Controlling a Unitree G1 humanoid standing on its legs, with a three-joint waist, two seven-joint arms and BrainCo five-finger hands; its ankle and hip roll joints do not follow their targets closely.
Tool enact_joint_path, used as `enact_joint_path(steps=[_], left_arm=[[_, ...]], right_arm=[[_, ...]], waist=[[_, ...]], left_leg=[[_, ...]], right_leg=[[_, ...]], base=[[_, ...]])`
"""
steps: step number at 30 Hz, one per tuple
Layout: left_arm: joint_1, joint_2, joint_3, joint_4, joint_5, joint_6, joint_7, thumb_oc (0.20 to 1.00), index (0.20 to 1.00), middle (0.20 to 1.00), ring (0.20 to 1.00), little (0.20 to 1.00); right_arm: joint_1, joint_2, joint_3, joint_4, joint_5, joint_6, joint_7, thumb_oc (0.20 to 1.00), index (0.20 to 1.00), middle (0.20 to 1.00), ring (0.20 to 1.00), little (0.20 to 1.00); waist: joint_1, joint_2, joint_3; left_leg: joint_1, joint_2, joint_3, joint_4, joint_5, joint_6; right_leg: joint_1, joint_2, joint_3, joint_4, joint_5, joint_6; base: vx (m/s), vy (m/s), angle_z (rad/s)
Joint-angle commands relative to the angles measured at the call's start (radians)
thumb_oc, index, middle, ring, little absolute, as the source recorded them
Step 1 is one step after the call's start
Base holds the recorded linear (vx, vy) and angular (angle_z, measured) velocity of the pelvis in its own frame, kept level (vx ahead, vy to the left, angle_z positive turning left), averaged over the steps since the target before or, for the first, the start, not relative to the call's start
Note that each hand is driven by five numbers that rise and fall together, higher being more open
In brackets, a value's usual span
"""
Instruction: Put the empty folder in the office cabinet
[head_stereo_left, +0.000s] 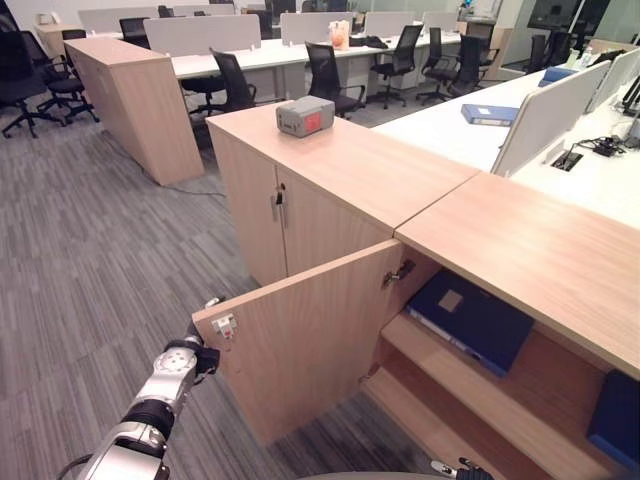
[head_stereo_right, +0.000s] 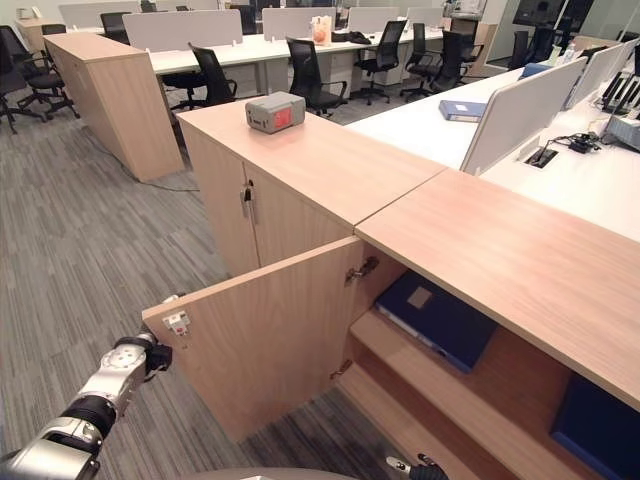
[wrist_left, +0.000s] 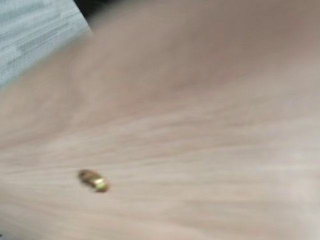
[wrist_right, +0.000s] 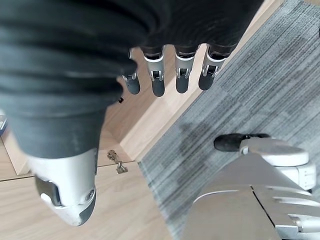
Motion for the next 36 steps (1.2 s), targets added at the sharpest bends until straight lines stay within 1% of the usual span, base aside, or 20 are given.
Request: enact_joint_path(steps=[1, 4, 5, 7, 10, 11, 13, 14, 15, 17, 20, 21, 22, 24, 29, 32, 33, 34, 35, 36], left_arm=[[-0.069, -0.053, -0.012, -0.065, -0.016, -0.045, -0.056, 1.000, 1.000, 1.000, 1.000, 1.000], [0.003, -0.042, -0.061, -0.248, -0.054, -0.032, -0.128, 1.000, 1.000, 1.000, 1.000, 1.000], [0.004, -0.041, -0.061, -0.250, -0.054, -0.030, -0.128, 1.000, 1.000, 1.000, 1.000, 1.000], [0.070, 0.012, -0.094, -0.357, -0.047, -0.027, -0.184, 1.000, 1.000, 1.000, 1.000, 1.000], [0.141, 0.070, -0.118, -0.413, -0.038, -0.015, -0.239, 1.000, 1.000, 1.000, 1.000, 1.000], [0.188, 0.099, -0.119, -0.448, -0.042, -0.002, -0.263, 1.000, 1.000, 1.000, 1.000, 1.000], [0.249, 0.120, -0.117, -0.472, -0.041, 0.014, -0.287, 1.000, 1.000, 1.000, 1.000, 1.000], [0.251, 0.121, -0.115, -0.474, -0.041, 0.015, -0.288, 1.000, 1.000, 1.000, 1.000, 1.000], [0.309, 0.154, -0.108, -0.505, -0.016, 0.021, -0.309, 1.000, 1.000, 1.000, 1.000, 1.000], [0.365, 0.162, -0.086, -0.511, 0.014, 0.029, -0.322, 1.000, 1.000, 1.000, 1.000, 1.000], [0.371, 0.156, -0.089, -0.508, 0.023, 0.029, -0.323, 1.000, 1.000, 1.000, 1.000, 1.000], [0.382, 0.149, -0.097, -0.506, 0.032, 0.032, -0.328, 1.000, 1.000, 1.000, 1.000, 1.000], [0.382, 0.149, -0.097, -0.506, 0.032, 0.032, -0.328, 1.000, 1.000, 1.000, 1.000, 1.000], [0.386, 0.117, -0.115, -0.488, 0.036, 0.034, -0.324, 1.000, 1.000, 1.000, 1.000, 1.000], [0.378, 0.063, -0.133, -0.480, 0.037, 0.036, -0.314, 1.000, 1.000, 1.000, 1.000, 1.000], [0.368, 0.020, -0.130, -0.480, 0.028, 0.040, -0.301, 1.000, 1.000, 1.000, 1.000, 1.000], [0.355, -0.006, -0.125, -0.478, 0.015, 0.042, -0.293, 1.000, 1.000, 1.000, 1.000, 1.000], [0.354, -0.006, -0.125, -0.478, 0.015, 0.042, -0.293, 1.000, 1.000, 1.000, 1.000, 1.000], [0.328, -0.035, -0.121, -0.470, 0.005, 0.043, -0.281, 1.000, 1.000, 1.000, 1.000, 1.000], [0.328, -0.035, -0.121, -0.470, 0.005, 0.043, -0.281, 1.000, 1.000, 1.000, 1.000, 1.000]], right_arm=[[-0.069, -0.004, -0.034, 0.057, -0.015, 0.001, -0.003, 1.000, 1.000, 1.000, 1.000, 1.000], [-0.082, 0.004, -0.056, 0.056, -0.009, 0.003, -0.002, 1.000, 1.000, 1.000, 1.000, 1.000], [-0.082, 0.005, -0.056, 0.056, -0.009, 0.003, -0.002, 1.000, 1.000, 1.000, 1.000, 1.000], [-0.102, 0.000, -0.064, 0.051, -0.014, 0.005, 0.001, 1.000, 1.000, 1.000, 1.000, 1.000], [-0.139, -0.012, -0.066, 0.051, -0.023, 0.007, 0.003, 1.000, 1.000, 1.000, 1.000, 1.000], [-0.162, -0.021, -0.067, 0.045, -0.024, 0.009, 0.005, 1.000, 1.000, 1.000, 1.000, 1.000], [-0.177, -0.026, -0.069, 0.049, -0.027, 0.010, 0.002, 1.000, 1.000, 1.000, 1.000, 1.000], [-0.176, -0.026, -0.068, 0.049, -0.027, 0.010, 0.002, 1.000, 1.000, 1.000, 1.000, 1.000], [-0.192, -0.027, -0.058, 0.061, -0.034, 0.010, 0.002, 1.000, 1.000, 1.000, 1.000, 1.000], [-0.201, -0.016, -0.048, 0.066, -0.033, 0.009, -0.001, 1.000, 1.000, 1.000, 1.000, 1.000], [-0.197, -0.019, -0.044, 0.065, -0.029, 0.007, 0.000, 1.000, 1.000, 1.000, 1.000, 1.000], [-0.190, -0.020, -0.040, 0.059, -0.025, 0.007, 0.002, 1.000, 1.000, 1.000, 1.000, 1.000], [-0.190, -0.020, -0.040, 0.059, -0.025, 0.007, 0.002, 1.000, 1.000, 1.000, 1.000, 1.000], [-0.204, -0.040, -0.015, 0.057, -0.040, 0.010, 0.002, 1.000, 1.000, 1.000, 1.000, 1.000], [-0.206, -0.074, 0.018, 0.049, -0.079, 0.011, 0.007, 1.000, 1.000, 1.000, 1.000, 1.000], [-0.205, -0.092, 0.018, 0.049, -0.085, 0.011, 0.004, 1.000, 1.000, 1.000, 1.000, 1.000], [-0.192, -0.096, 0.013, 0.042, -0.084, 0.009, 0.002, 1.000, 1.000, 1.000, 1.000, 1.000], [-0.192, -0.097, 0.013, 0.042, -0.084, 0.010, 0.002, 1.000, 1.000, 1.000, 1.000, 1.000], [-0.180, -0.098, 0.010, 0.035, -0.078, 0.009, -0.001, 1.000, 1.000, 1.000, 1.000, 1.000], [-0.180, -0.098, 0.010, 0.035, -0.078, 0.009, -0.001, 1.000, 1.000, 1.000, 1.000, 1.000]], waist=[[0.016, 0.031, 0.050], [0.026, 0.036, 0.065], [0.026, 0.035, 0.064], [0.035, 0.048, 0.083], [0.051, 0.072, 0.111], [0.070, 0.093, 0.131], [0.090, 0.117, 0.139], [0.087, 0.116, 0.139], [0.109, 0.132, 0.140], [0.128, 0.137, 0.138], [0.125, 0.144, 0.139], [0.115, 0.155, 0.136], [0.115, 0.155, 0.136], [0.094, 0.191, 0.126], [0.054, 0.231, 0.116], [0.028, 0.245, 0.117], [0.011, 0.247, 0.119], [0.012, 0.248, 0.118], [-0.009, 0.244, 0.128], [-0.009, 0.245, 0.127]], left_leg=[[0.066, -0.013, -0.028, 0.039, -0.168, 0.019], [0.053, -0.021, -0.035, 0.043, -0.167, 0.022], [0.052, -0.021, -0.035, 0.044, -0.167, 0.022], [0.042, -0.024, -0.026, 0.046, -0.165, 0.023], [0.029, -0.023, 0.005, 0.043, -0.156, 0.025], [0.015, -0.019, 0.034, 0.046, -0.148, 0.026], [0.002, -0.010, 0.069, 0.054, -0.138, 0.030], [0.001, -0.010, 0.066, 0.054, -0.138, 0.030], [-0.003, -0.002, 0.109, 0.060, -0.132, 0.036], [-0.001, -0.001, 0.162, 0.067, -0.126, 0.040], [0.002, 0.000, 0.169, 0.071, -0.124, 0.036], [0.001, 0.003, 0.171, 0.078, -0.120, 0.027], [0.002, 0.004, 0.171, 0.078, -0.120, 0.027], [-0.002, 0.017, 0.187, 0.080, -0.101, 0.004], [0.016, 0.043, 0.220, 0.084, -0.080, -0.022], [0.020, 0.065, 0.245, 0.105, -0.071, -0.040], [0.020, 0.084, 0.256, 0.129, -0.067, -0.054], [0.016, 0.086, 0.256, 0.129, -0.063, -0.053], [0.011, 0.111, 0.260, 0.160, -0.051, -0.069], [0.009, 0.111, 0.260, 0.160, -0.050, -0.069]], right_leg=[[-0.059, -0.061, -0.020, 0.081, 0.024, 0.087], [-0.065, -0.067, -0.028, 0.081, 0.030, 0.087], [-0.065, -0.067, -0.028, 0.081, 0.030, 0.087], [-0.082, -0.074, -0.032, 0.080, 0.048, 0.087], [-0.125, -0.088, -0.064, 0.114, 0.076, 0.087], [-0.150, -0.111, -0.143, 0.162, 0.094, 0.087], [-0.156, -0.145, -0.275, 0.221, 0.086, 0.075], [-0.156, -0.146, -0.277, 0.225, 0.083, 0.074], [-0.146, -0.157, -0.369, 0.287, 0.051, 0.060], [-0.135, -0.153, -0.414, 0.315, 0.027, 0.055], [-0.131, -0.148, -0.406, 0.300, 0.021, 0.052], [-0.109, -0.125, -0.380, 0.243, 0.009, 0.042], [-0.108, -0.124, -0.380, 0.242, 0.009, 0.042], [-0.072, -0.088, -0.352, 0.140, 0.005, 0.035], [-0.028, -0.042, -0.304, 0.052, -0.002, 0.019], [-0.017, -0.015, -0.271, 0.011, -0.003, 0.007], [-0.004, 0.002, -0.251, -0.010, -0.012, -0.001], [-0.008, 0.003, -0.250, -0.010, -0.008, -0.002], [-0.002, 0.019, -0.233, -0.013, -0.020, -0.016], [-0.003, 0.020, -0.232, -0.013, -0.020, -0.017]], base=[[-0.03, 0.009, 0.04], [-0.06, -0.005, 0.05], [-0.05, -0.011, 0.06], [-0.10, -0.002, 0.06], [-0.17, -0.003, -0.16], [-0.24, 0.003, -0.33], [-0.16, 0.025, -0.32], [-0.13, 0.044, -0.75], [-0.11, 0.027, -0.71], [-0.11, -0.016, -0.80], [-0.02, -0.067, -0.92], [-0.01, -0.131, -0.03], [-0.02, -0.132, 0.18], [-0.02, -0.099, -0.20], [0.00, -0.100, -0.31], [0.00, -0.127, -0.52], [-0.02, -0.131, -0.48], [-0.03, -0.173, -0.48], [-0.03, -0.095, -0.27], [0.00, -0.179, -0.17]])
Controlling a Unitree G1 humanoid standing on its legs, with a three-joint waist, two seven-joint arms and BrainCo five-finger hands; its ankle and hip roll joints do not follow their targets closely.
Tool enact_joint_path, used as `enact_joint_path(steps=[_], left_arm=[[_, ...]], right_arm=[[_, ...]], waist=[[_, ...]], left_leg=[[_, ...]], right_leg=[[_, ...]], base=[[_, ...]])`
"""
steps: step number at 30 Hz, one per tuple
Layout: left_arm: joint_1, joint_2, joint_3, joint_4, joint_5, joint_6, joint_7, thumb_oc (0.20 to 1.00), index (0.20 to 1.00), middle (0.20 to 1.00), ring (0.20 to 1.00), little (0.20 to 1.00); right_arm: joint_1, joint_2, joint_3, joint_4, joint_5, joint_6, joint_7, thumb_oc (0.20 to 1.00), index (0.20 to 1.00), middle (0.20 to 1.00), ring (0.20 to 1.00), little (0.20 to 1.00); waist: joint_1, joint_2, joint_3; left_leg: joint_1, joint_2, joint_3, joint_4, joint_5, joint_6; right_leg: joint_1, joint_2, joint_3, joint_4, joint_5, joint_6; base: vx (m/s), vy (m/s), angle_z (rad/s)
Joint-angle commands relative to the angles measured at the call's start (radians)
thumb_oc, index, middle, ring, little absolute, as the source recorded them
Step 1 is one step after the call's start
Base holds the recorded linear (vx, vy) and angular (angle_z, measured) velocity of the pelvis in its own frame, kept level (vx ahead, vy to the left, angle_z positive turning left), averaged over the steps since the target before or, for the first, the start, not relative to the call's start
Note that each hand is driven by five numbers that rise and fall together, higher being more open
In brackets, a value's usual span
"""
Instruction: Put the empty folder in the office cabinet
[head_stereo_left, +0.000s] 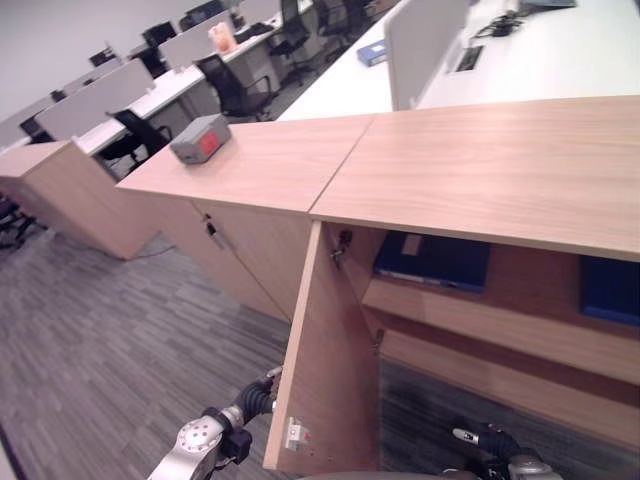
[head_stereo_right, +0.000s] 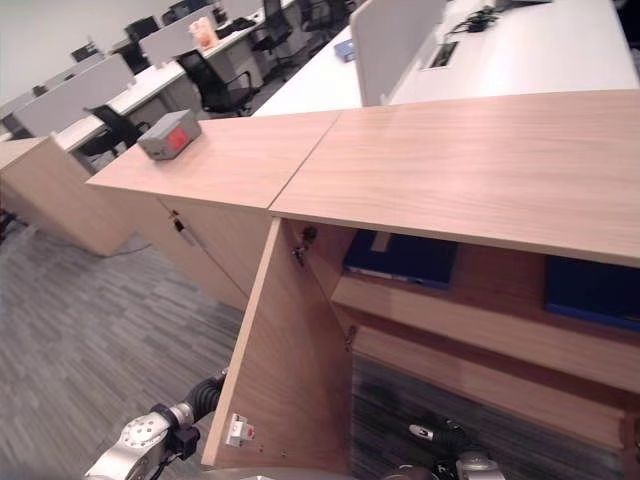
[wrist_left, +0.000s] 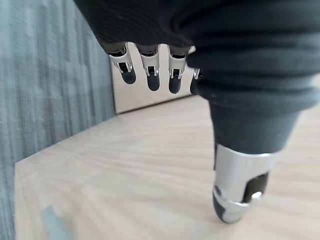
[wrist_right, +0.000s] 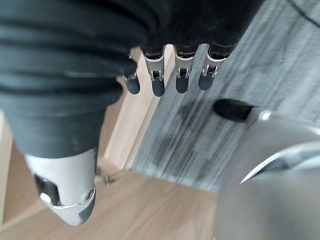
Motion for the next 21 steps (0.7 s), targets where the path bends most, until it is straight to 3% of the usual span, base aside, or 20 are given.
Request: enact_joint_path(steps=[1, 2, 3, 4, 5, 6, 7, 9, 11, 15, 21], left_arm=[[-0.069, -0.009, 0.019, -0.034, -0.019, -0.041, 0.039, 1.000, 1.000, 1.000, 1.000, 1.000], [-0.084, -0.027, 0.019, -0.026, -0.029, -0.046, 0.055, 1.000, 1.000, 1.000, 1.000, 1.000], [-0.086, -0.028, 0.020, -0.025, -0.029, -0.047, 0.055, 1.000, 1.000, 1.000, 1.000, 1.000], [-0.112, -0.062, 0.004, -0.014, -0.045, -0.055, 0.084, 1.000, 1.000, 1.000, 1.000, 1.000], [-0.120, -0.070, 0.003, -0.012, -0.049, -0.058, 0.098, 1.000, 1.000, 1.000, 1.000, 1.000], [-0.121, -0.070, 0.003, -0.012, -0.049, -0.059, 0.098, 1.000, 1.000, 1.000, 1.000, 1.000], [-0.132, -0.099, 0.003, -0.013, -0.078, -0.065, 0.122, 1.000, 1.000, 1.000, 1.000, 1.000], [-0.144, -0.115, 0.000, -0.014, -0.100, -0.070, 0.134, 1.000, 1.000, 1.000, 1.000, 1.000], [-0.162, -0.128, 0.002, -0.016, -0.121, -0.075, 0.132, 1.000, 1.000, 1.000, 1.000, 1.000], [-0.166, -0.135, 0.002, -0.019, -0.109, -0.083, 0.137, 1.000, 1.000, 1.000, 1.000, 1.000], [-0.230, -0.134, 0.023, 0.040, -0.090, -0.097, 0.179, 1.000, 1.000, 1.000, 1.000, 1.000]], right_arm=[[-0.055, 0.036, 0.005, 0.002, -0.027, -0.019, -0.004, 1.000, 1.000, 1.000, 1.000, 1.000], [-0.060, 0.035, 0.014, 0.002, -0.026, -0.018, -0.009, 1.000, 1.000, 1.000, 1.000, 1.000], [-0.061, 0.035, 0.014, 0.002, -0.026, -0.018, -0.009, 1.000, 1.000, 1.000, 1.000, 1.000], [-0.072, 0.036, 0.034, 0.007, -0.025, -0.015, -0.013, 1.000, 1.000, 1.000, 1.000, 1.000], [-0.077, 0.036, 0.043, 0.009, -0.028, -0.014, -0.013, 1.000, 1.000, 1.000, 1.000, 1.000], [-0.078, 0.036, 0.043, 0.010, -0.028, -0.014, -0.013, 1.000, 1.000, 1.000, 1.000, 1.000], [-0.087, 0.039, 0.056, 0.031, -0.038, -0.012, -0.018, 1.000, 1.000, 1.000, 1.000, 1.000], [-0.100, 0.043, 0.065, 0.036, -0.043, -0.012, -0.022, 1.000, 1.000, 1.000, 1.000, 1.000], [-0.108, 0.052, 0.068, 0.037, -0.041, -0.012, -0.020, 1.000, 1.000, 1.000, 1.000, 1.000], [-0.085, 0.075, 0.067, 0.030, -0.057, -0.013, -0.014, 1.000, 1.000, 1.000, 1.000, 1.000], [-0.063, 0.122, 0.071, 0.020, -0.049, -0.014, -0.011, 1.000, 1.000, 1.000, 1.000, 1.000]], waist=[[-0.030, -0.089, 0.059], [-0.031, -0.095, 0.071], [-0.030, -0.093, 0.069], [-0.022, -0.107, 0.075], [-0.013, -0.114, 0.073], [-0.012, -0.114, 0.071], [0.024, -0.130, 0.067], [0.052, -0.139, 0.065], [0.054, -0.140, 0.066], [0.035, -0.136, 0.037], [-0.003, -0.170, 0.017]], left_leg=[[-0.058, 0.057, -0.033, 0.200, -0.011, -0.063], [-0.078, 0.071, -0.076, 0.249, 0.021, -0.078], [-0.084, 0.073, -0.076, 0.249, 0.026, -0.078], [-0.091, 0.053, -0.185, 0.241, 0.034, -0.076], [-0.093, 0.033, -0.237, 0.214, 0.011, -0.066], [-0.096, 0.032, -0.235, 0.211, 0.015, -0.065], [-0.110, -0.033, -0.391, 0.148, -0.056, -0.041], [-0.156, -0.093, -0.520, 0.119, -0.052, -0.033], [-0.156, -0.107, -0.536, 0.091, -0.053, -0.029], [-0.068, -0.088, -0.468, 0.002, -0.056, -0.011], [-0.028, -0.096, -0.371, -0.024, -0.075, 0.011]], right_leg=[[0.071, 0.012, 0.067, 0.007, -0.131, -0.014], [0.063, 0.024, 0.100, 0.008, -0.135, -0.024], [0.056, 0.026, 0.101, 0.010, -0.131, -0.027], [0.043, 0.032, 0.145, 0.003, -0.132, -0.022], [0.035, 0.031, 0.170, 0.003, -0.130, -0.017], [0.029, 0.030, 0.171, 0.004, -0.128, -0.017], [0.015, 0.035, 0.238, 0.012, -0.129, -0.012], [0.003, 0.054, 0.294, 0.010, -0.120, -0.011], [0.005, 0.071, 0.324, 0.008, -0.126, -0.012], [0.019, 0.080, 0.358, 0.002, -0.120, -0.009], [-0.001, 0.067, 0.387, 0.003, -0.101, 0.015]], base=[[0.01, -0.106, -0.17], [0.00, -0.110, -0.26], [-0.01, -0.010, -0.77], [0.03, 0.006, -0.82], [0.03, 0.012, -0.93], [0.15, -0.030, -1.15], [0.17, -0.037, -1.24], [0.15, -0.045, -1.80], [0.07, -0.036, -1.75], [0.12, 0.040, -0.36], [0.05, 0.034, -0.43]])
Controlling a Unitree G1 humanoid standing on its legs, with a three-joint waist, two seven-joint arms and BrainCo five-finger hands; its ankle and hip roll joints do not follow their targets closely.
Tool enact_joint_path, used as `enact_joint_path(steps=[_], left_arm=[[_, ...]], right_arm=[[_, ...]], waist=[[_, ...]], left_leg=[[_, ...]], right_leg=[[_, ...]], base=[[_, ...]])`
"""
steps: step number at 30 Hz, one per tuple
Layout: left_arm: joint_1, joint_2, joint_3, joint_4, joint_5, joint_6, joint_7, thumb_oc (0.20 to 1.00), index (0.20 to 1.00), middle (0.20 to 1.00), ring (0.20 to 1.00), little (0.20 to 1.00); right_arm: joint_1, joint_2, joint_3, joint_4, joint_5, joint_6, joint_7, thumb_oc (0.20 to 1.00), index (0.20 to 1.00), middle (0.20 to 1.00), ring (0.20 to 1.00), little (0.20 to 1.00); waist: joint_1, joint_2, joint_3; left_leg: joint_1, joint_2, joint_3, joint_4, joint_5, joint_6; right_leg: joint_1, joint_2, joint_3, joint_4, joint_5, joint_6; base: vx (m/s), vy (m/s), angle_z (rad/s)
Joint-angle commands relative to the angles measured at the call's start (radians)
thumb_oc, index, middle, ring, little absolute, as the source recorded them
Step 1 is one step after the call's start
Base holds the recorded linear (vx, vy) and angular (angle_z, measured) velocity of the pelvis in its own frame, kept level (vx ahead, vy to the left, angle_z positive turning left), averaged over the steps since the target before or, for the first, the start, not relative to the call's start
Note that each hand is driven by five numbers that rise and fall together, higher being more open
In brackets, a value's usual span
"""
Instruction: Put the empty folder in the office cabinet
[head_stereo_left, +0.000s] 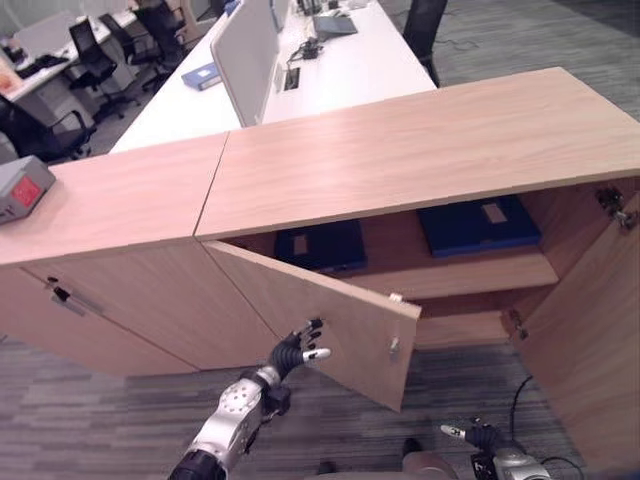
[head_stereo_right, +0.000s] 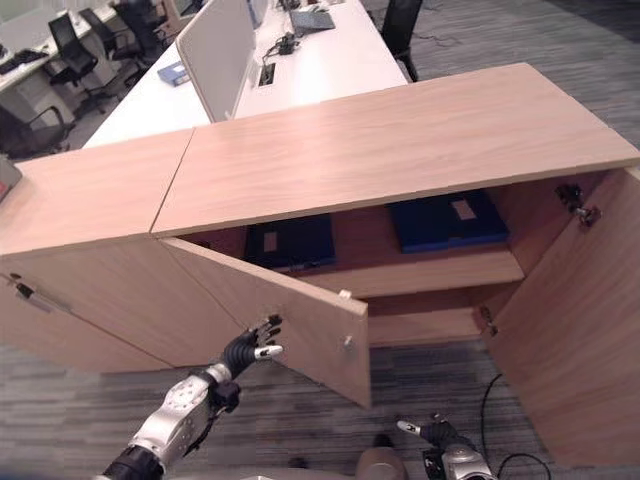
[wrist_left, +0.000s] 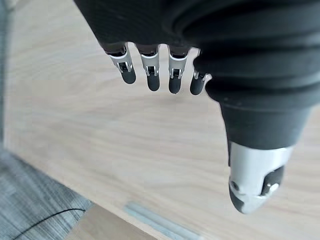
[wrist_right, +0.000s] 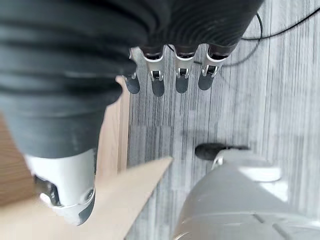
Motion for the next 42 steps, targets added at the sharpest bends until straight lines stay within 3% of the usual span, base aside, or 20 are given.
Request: enact_joint_path(steps=[1, 9, 14, 20, 34, 42], left_arm=[[-0.049, 0.014, 0.044, -0.002, -0.009, -0.060, 0.030, 1.000, 1.000, 1.000, 1.000, 1.000], [-0.188, 0.026, 0.119, 0.203, 0.020, -0.072, 0.127, 1.000, 1.000, 1.000, 1.000, 1.000], [-0.314, 0.077, 0.162, 0.395, 0.011, -0.064, 0.168, 1.000, 1.000, 1.000, 1.000, 1.000], [-0.385, 0.138, 0.189, 0.484, 0.024, -0.067, 0.183, 1.000, 1.000, 1.000, 1.000, 1.000], [-0.609, 0.192, 0.147, 0.567, 0.017, -0.069, 0.199, 1.000, 1.000, 1.000, 1.000, 1.000], [-0.734, 0.126, 0.085, 0.577, 0.004, -0.070, 0.220, 1.000, 1.000, 1.000, 1.000, 1.000]], right_arm=[[-0.008, 0.052, 0.030, -0.017, -0.016, -0.019, 0.009, 1.000, 1.000, 1.000, 1.000, 1.000], [0.048, 0.071, 0.032, -0.007, -0.030, -0.008, 0.020, 1.000, 1.000, 1.000, 1.000, 1.000], [0.074, 0.065, 0.032, -0.002, -0.025, -0.006, 0.028, 1.000, 1.000, 1.000, 1.000, 1.000], [0.081, 0.059, 0.044, -0.006, -0.029, -0.007, 0.038, 1.000, 1.000, 1.000, 1.000, 1.000], [0.084, 0.027, 0.042, 0.026, -0.013, -0.005, 0.046, 1.000, 1.000, 1.000, 1.000, 1.000], [0.067, 0.031, 0.061, 0.029, -0.006, -0.003, 0.041, 1.000, 1.000, 1.000, 1.000, 1.000]], waist=[[-0.014, -0.062, -0.039], [-0.061, -0.100, -0.065], [-0.096, -0.117, -0.078], [-0.109, -0.130, -0.084], [-0.127, -0.144, -0.097], [-0.135, -0.149, -0.096]], left_leg=[[-0.026, 0.007, 0.000, -0.010, -0.016, -0.043], [0.011, 0.001, 0.087, -0.010, -0.042, -0.025], [0.027, -0.002, 0.128, -0.010, -0.053, -0.020], [0.050, -0.001, 0.167, -0.009, -0.065, -0.013], [0.070, 0.001, 0.164, -0.010, -0.075, -0.015], [0.070, 0.005, 0.152, -0.010, -0.077, -0.018]], right_leg=[[0.083, -0.049, -0.005, -0.108, -0.018, 0.083], [0.064, -0.063, 0.037, -0.091, -0.002, 0.110], [0.046, -0.067, 0.058, -0.071, 0.005, 0.125], [0.027, -0.065, 0.079, -0.053, 0.011, 0.139], [0.036, -0.078, 0.069, -0.047, 0.007, 0.152], [0.044, -0.084, 0.045, -0.043, 0.002, 0.155]], base=[[0.04, 0.033, -0.47], [0.05, 0.056, -0.27], [0.03, 0.039, -0.22], [0.04, 0.028, -0.26], [0.02, 0.014, -0.04], [0.01, -0.008, 0.09]])
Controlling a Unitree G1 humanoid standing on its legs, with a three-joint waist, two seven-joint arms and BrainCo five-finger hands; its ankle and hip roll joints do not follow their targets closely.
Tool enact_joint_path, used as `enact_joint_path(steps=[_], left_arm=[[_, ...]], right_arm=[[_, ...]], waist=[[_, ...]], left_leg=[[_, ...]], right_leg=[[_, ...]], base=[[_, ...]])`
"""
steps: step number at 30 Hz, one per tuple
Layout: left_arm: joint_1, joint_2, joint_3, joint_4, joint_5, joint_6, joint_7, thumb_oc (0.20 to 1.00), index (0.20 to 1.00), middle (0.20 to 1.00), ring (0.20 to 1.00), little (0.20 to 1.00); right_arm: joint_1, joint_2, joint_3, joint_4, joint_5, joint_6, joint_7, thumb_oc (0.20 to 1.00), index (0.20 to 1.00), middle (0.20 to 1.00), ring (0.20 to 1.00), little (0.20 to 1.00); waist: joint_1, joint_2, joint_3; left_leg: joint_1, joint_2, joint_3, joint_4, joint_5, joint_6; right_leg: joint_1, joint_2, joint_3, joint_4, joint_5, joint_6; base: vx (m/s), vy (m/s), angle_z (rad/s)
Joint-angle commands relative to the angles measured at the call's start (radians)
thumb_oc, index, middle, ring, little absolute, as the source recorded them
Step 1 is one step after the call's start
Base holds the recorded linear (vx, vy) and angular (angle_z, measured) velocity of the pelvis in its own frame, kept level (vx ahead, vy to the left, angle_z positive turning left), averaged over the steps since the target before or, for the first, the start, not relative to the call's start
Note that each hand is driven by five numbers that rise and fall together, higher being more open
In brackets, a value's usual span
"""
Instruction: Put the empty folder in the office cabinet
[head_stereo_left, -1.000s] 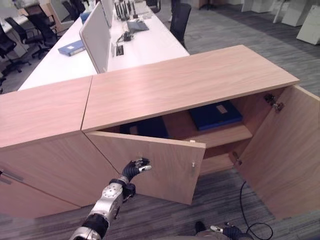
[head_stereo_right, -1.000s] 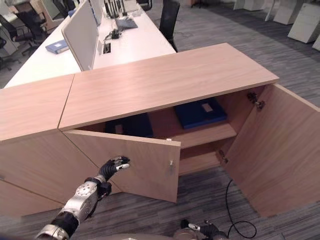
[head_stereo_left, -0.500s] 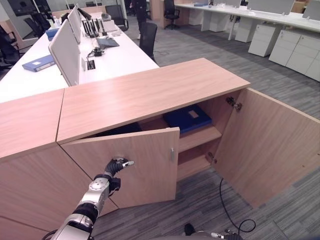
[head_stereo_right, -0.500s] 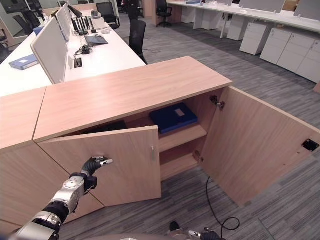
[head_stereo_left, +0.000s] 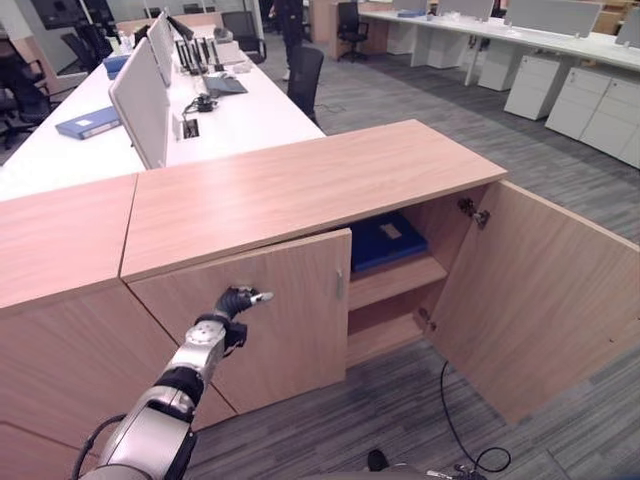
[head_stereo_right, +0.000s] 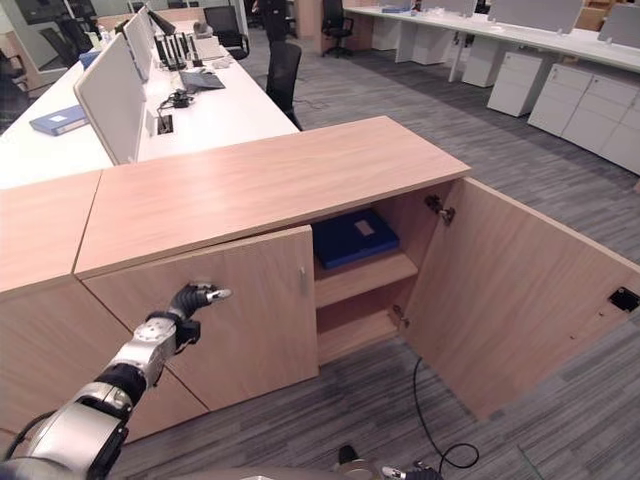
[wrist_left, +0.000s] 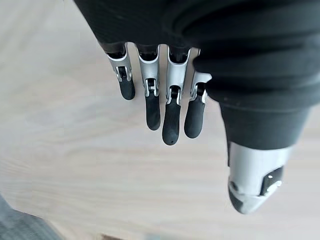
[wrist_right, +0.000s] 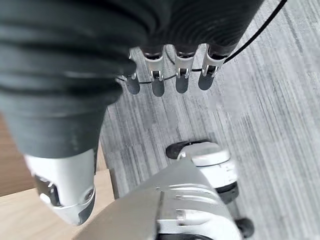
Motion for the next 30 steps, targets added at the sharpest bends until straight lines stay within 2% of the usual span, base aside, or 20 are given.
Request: enact_joint_path(steps=[1, 4, 14, 19, 24, 25, 26, 27, 28, 29, 30], left_arm=[[-0.280, -0.002, 0.010, 0.039, -0.002, -0.085, 0.030, 1.000, 1.000, 1.000, 1.000, 1.000], [-0.308, -0.039, -0.012, 0.062, -0.002, -0.083, 0.034, 1.000, 1.000, 1.000, 1.000, 1.000], [-0.322, -0.070, -0.028, 0.083, 0.007, -0.081, 0.035, 1.000, 1.000, 1.000, 1.000, 1.000], [-0.214, -0.091, -0.039, -0.003, 0.031, -0.083, 0.019, 1.000, 1.000, 1.000, 1.000, 1.000], [-0.069, -0.101, -0.016, -0.107, 0.001, -0.088, 0.002, 1.000, 1.000, 1.000, 1.000, 1.000], [-0.021, -0.107, -0.007, -0.139, -0.013, -0.089, 0.000, 1.000, 1.000, 1.000, 1.000, 1.000], [0.062, -0.108, 0.008, -0.211, -0.049, -0.089, -0.015, 1.000, 1.000, 1.000, 1.000, 1.000], [0.065, -0.108, 0.008, -0.214, -0.049, -0.087, -0.014, 1.000, 1.000, 1.000, 1.000, 1.000], [0.166, -0.102, 0.012, -0.285, -0.054, -0.075, -0.039, 1.000, 1.000, 1.000, 1.000, 1.000], [0.214, -0.097, 0.013, -0.309, -0.040, -0.070, -0.050, 1.000, 1.000, 1.000, 1.000, 1.000], [0.248, -0.097, 0.009, -0.316, -0.031, -0.063, -0.063, 1.000, 1.000, 1.000, 1.000, 1.000]], right_arm=[[-0.056, -0.026, 0.056, 0.029, 0.002, -0.006, -0.003, 1.000, 1.000, 1.000, 1.000, 1.000], [-0.069, -0.021, 0.065, 0.027, 0.009, -0.006, -0.008, 1.000, 1.000, 1.000, 1.000, 1.000], [-0.065, -0.017, 0.074, 0.030, 0.001, -0.006, -0.010, 1.000, 1.000, 1.000, 1.000, 1.000], [-0.067, -0.016, 0.049, 0.037, 0.007, -0.005, -0.014, 1.000, 1.000, 1.000, 1.000, 1.000], [-0.085, -0.016, 0.011, 0.046, 0.023, -0.001, -0.021, 1.000, 1.000, 1.000, 1.000, 1.000], [-0.091, -0.014, -0.003, 0.048, 0.026, 0.001, -0.026, 1.000, 1.000, 1.000, 1.000, 1.000], [-0.101, -0.017, -0.031, 0.044, 0.035, 0.001, -0.033, 1.000, 1.000, 1.000, 1.000, 1.000], [-0.100, -0.017, -0.031, 0.043, 0.035, 0.001, -0.033, 1.000, 1.000, 1.000, 1.000, 1.000], [-0.100, -0.016, -0.069, 0.039, 0.042, 0.003, -0.040, 1.000, 1.000, 1.000, 1.000, 1.000], [-0.102, -0.013, -0.083, 0.043, 0.041, 0.004, -0.041, 1.000, 1.000, 1.000, 1.000, 1.000], [-0.103, -0.011, -0.086, 0.047, 0.039, 0.003, -0.042, 1.000, 1.000, 1.000, 1.000, 1.000]], waist=[[-0.030, 0.023, 0.010], [-0.039, 0.026, 0.009], [-0.053, 0.034, 0.009], [-0.042, 0.033, 0.019], [-0.021, 0.036, 0.046], [-0.013, 0.038, 0.055], [0.011, 0.047, 0.072], [0.010, 0.047, 0.072], [0.042, 0.059, 0.081], [0.055, 0.063, 0.082], [0.059, 0.059, 0.076]], left_leg=[[0.020, 0.024, -0.021, 0.013, -0.079, -0.027], [0.022, 0.021, -0.016, 0.013, -0.082, -0.025], [0.026, 0.019, -0.006, 0.013, -0.086, -0.023], [0.026, 0.020, -0.004, 0.013, -0.086, -0.019], [0.022, 0.029, 0.009, 0.016, -0.080, -0.016], [0.021, 0.032, 0.015, 0.017, -0.079, -0.016], [0.020, 0.043, 0.034, 0.021, -0.076, -0.018], [0.020, 0.043, 0.033, 0.021, -0.077, -0.019], [0.016, 0.059, 0.073, 0.031, -0.073, -0.025], [0.011, 0.071, 0.091, 0.040, -0.073, -0.030], [0.005, 0.077, 0.101, 0.049, -0.074, -0.035]], right_leg=[[0.023, -0.046, -0.002, 0.093, -0.143, 0.087], [0.019, -0.047, 0.002, 0.093, -0.142, 0.089], [0.015, -0.049, 0.008, 0.093, -0.139, 0.089], [0.008, -0.046, 0.003, 0.108, -0.139, 0.086], [-0.034, -0.034, -0.010, 0.177, -0.142, 0.092], [-0.047, -0.033, -0.027, 0.203, -0.146, 0.091], [-0.072, -0.058, -0.120, 0.242, -0.134, 0.091], [-0.072, -0.058, -0.122, 0.245, -0.137, 0.091], [-0.082, -0.137, -0.301, 0.272, -0.118, 0.074], [-0.079, -0.184, -0.376, 0.277, -0.111, 0.062], [-0.067, -0.206, -0.412, 0.262, -0.104, 0.059]], base=[[0.00, 0.000, 0.00], [0.00, 0.000, 0.00], [0.00, -0.002, -0.04], [-0.01, -0.003, 0.00], [-0.06, -0.024, -0.07], [-0.11, -0.086, -0.21], [-0.11, -0.087, -0.31], [-0.15, -0.194, -0.64], [-0.11, -0.216, -0.88], [-0.15, -0.295, -0.89], [-0.07, -0.167, -0.66]])
